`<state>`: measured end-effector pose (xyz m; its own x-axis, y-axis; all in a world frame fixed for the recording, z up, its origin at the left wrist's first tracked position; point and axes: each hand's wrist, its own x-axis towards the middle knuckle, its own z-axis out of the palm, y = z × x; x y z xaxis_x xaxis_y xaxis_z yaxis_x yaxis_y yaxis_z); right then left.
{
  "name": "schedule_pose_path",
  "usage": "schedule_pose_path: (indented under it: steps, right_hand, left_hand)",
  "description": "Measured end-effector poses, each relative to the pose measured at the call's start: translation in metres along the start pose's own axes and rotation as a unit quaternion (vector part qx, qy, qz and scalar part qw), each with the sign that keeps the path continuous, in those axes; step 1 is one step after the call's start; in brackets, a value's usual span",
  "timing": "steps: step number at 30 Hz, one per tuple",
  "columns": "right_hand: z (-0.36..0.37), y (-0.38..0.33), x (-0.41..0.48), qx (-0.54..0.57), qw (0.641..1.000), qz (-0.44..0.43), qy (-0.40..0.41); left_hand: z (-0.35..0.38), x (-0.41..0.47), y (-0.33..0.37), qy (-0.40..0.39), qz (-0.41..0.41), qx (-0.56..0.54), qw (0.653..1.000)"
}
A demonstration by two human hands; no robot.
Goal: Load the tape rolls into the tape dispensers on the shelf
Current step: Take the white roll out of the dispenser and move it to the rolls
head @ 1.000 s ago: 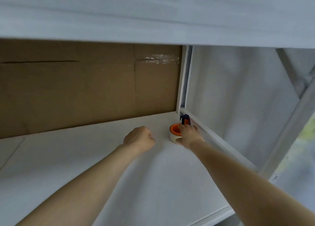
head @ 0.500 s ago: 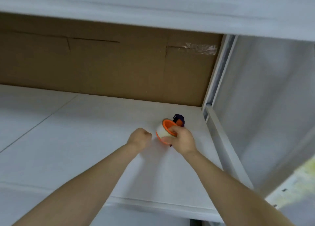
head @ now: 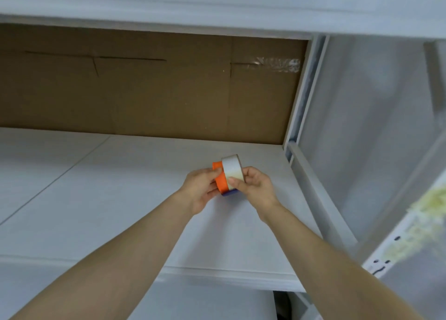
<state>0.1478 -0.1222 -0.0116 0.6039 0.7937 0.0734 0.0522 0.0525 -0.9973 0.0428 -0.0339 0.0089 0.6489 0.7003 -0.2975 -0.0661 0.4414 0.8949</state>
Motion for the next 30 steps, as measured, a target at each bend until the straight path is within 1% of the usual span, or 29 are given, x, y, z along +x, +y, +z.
schedule_pose_path:
  steps: [3, 6, 8, 13, 15, 18, 20, 22, 25, 28, 30]
  right_hand:
    - [-0.001, 0.003, -0.003, 0.031, 0.999, 0.008, 0.044]
    - [-0.002, 0.003, -0.006, 0.093, 0.991, 0.039, 0.083]
    - [-0.003, 0.001, -0.006, 0.097, 0.99, 0.045, 0.088]
    - [-0.004, -0.007, -0.005, 0.011, 0.998, 0.022, 0.062]
    - [-0.005, -0.008, -0.004, 0.018, 0.998, 0.035, 0.046]
    - [-0.008, -0.009, -0.005, 0.055, 0.995, 0.082, 0.009]
    - [-0.01, -0.007, -0.006, 0.047, 0.995, 0.083, -0.003]
    - [-0.01, -0.005, -0.007, 0.037, 0.997, 0.07, -0.008]
    - [-0.011, -0.001, -0.01, 0.023, 0.998, 0.056, -0.022]
    - [-0.014, 0.005, -0.016, 0.004, 0.996, 0.071, -0.059]
    - [-0.012, 0.012, -0.019, -0.047, 0.993, 0.083, -0.07]
  left_hand:
    - [0.0, 0.0, -0.001, -0.025, 0.009, -0.014, 1.0]
    - [0.001, -0.001, 0.001, -0.031, 0.02, 0.015, 0.999]
    - [0.001, -0.002, 0.003, -0.034, 0.03, 0.035, 0.998]
    - [-0.006, 0.002, 0.004, -0.053, 0.075, 0.102, 0.99]
    - [-0.008, 0.003, 0.004, -0.051, 0.092, 0.126, 0.986]
    - [-0.008, 0.002, -0.003, -0.066, 0.12, 0.211, 0.968]
    - [-0.009, 0.002, -0.009, -0.087, 0.12, 0.232, 0.961]
    - [-0.011, 0.001, -0.011, -0.097, 0.096, 0.21, 0.968]
    - [-0.014, -0.002, -0.011, -0.096, 0.052, 0.119, 0.987]
    - [-0.016, -0.006, -0.014, -0.116, 0.033, 0.072, 0.99]
    - [-0.016, -0.008, -0.014, -0.124, 0.021, 0.04, 0.991]
